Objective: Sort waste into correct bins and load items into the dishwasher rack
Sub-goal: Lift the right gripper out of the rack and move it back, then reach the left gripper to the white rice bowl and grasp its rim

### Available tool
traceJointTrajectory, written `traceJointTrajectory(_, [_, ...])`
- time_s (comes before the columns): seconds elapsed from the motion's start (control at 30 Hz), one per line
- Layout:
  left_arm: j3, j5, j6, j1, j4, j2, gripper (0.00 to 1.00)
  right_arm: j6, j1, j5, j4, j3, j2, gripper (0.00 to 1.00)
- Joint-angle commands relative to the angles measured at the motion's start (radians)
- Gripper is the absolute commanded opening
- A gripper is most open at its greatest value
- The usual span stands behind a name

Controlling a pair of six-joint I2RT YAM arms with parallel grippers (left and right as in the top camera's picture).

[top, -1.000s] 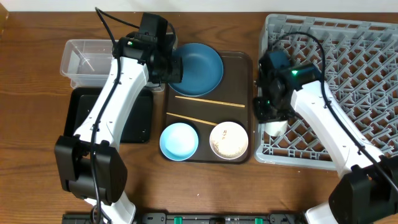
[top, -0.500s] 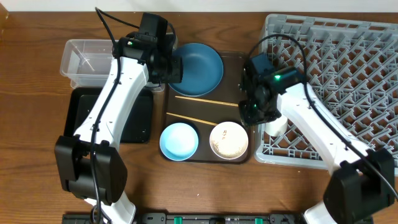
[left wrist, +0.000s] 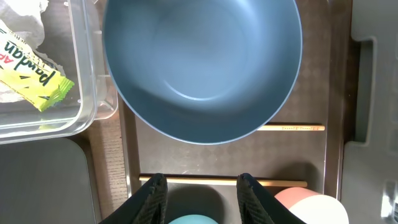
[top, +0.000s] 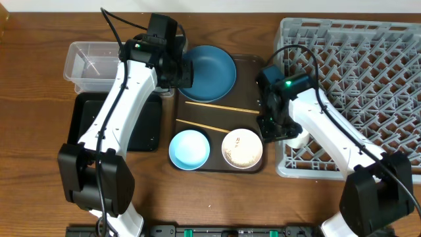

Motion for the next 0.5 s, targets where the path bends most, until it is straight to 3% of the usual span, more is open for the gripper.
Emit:
traceJointTrajectory(0.0, [-0.010, -0.013, 0.012, 0.002, -0.006, 0.005, 0.40, 0.024, -0.035, 0.093, -0.008, -0.003, 0.002, 0.45])
traceJointTrajectory(0.47, [-0.010, -0.013, 0.001, 0.001, -0.014, 0.005, 0.40, -0.013, -0.033, -0.058, 0.109, 0.053, 0.002, 0.47])
